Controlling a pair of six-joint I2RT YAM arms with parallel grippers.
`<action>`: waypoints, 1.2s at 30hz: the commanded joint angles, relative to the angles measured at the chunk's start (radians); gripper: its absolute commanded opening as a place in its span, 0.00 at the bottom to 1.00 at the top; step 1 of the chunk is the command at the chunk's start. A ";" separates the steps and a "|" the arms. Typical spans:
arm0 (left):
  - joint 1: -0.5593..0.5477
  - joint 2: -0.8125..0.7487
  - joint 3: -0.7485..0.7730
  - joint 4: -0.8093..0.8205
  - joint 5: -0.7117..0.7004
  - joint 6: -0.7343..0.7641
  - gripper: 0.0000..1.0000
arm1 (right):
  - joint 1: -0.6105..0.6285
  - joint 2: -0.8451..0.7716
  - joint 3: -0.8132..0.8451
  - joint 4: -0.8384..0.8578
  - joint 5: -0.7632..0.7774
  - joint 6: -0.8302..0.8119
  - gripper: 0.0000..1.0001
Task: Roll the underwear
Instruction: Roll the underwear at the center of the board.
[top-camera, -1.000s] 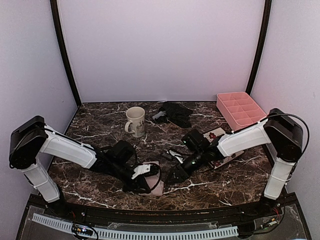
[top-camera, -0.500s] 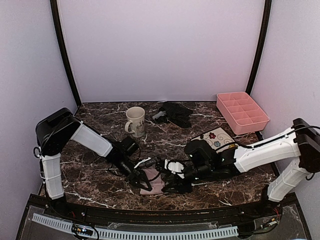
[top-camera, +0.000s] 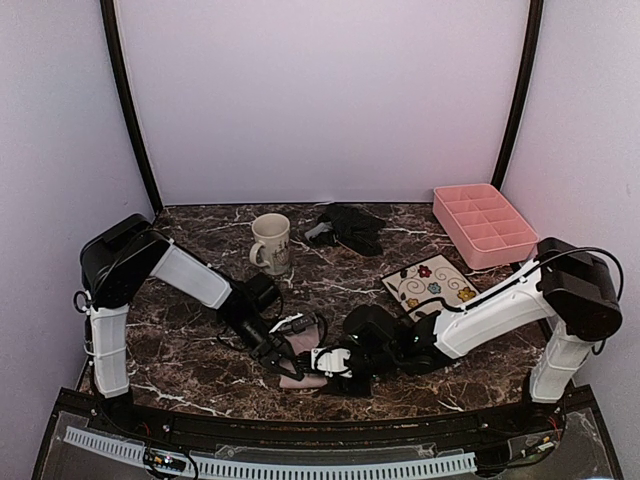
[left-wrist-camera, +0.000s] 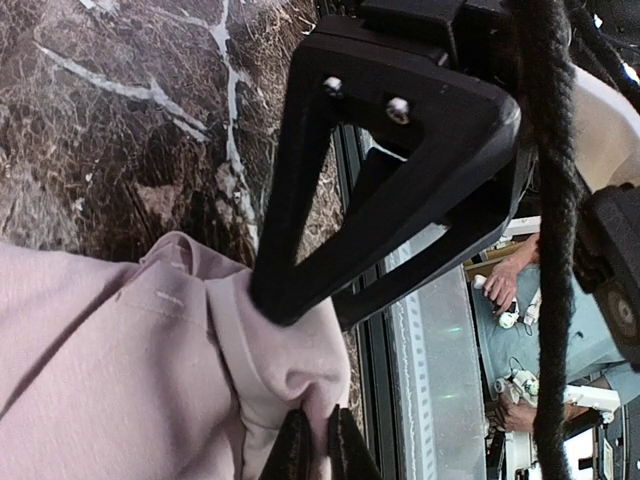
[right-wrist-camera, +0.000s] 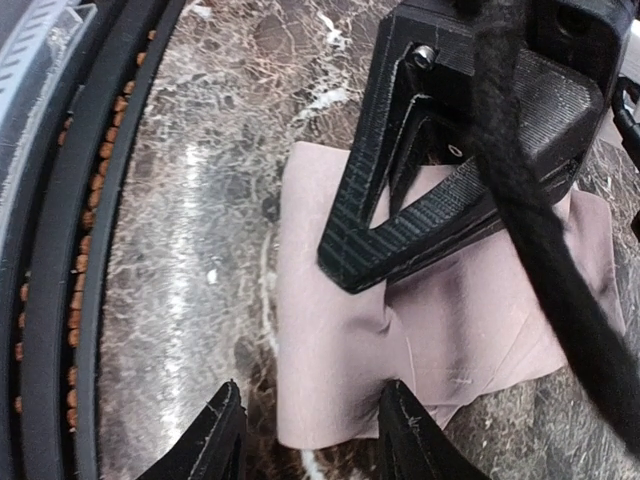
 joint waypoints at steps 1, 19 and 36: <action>0.007 0.058 -0.017 -0.057 -0.085 0.041 0.01 | 0.012 0.039 0.038 0.061 0.056 -0.039 0.44; 0.107 -0.365 -0.240 0.370 -0.318 -0.219 0.45 | -0.018 0.078 0.166 -0.312 -0.118 0.169 0.00; 0.049 -1.032 -0.563 0.413 -0.853 -0.089 0.50 | -0.220 0.343 0.562 -0.767 -0.608 0.425 0.00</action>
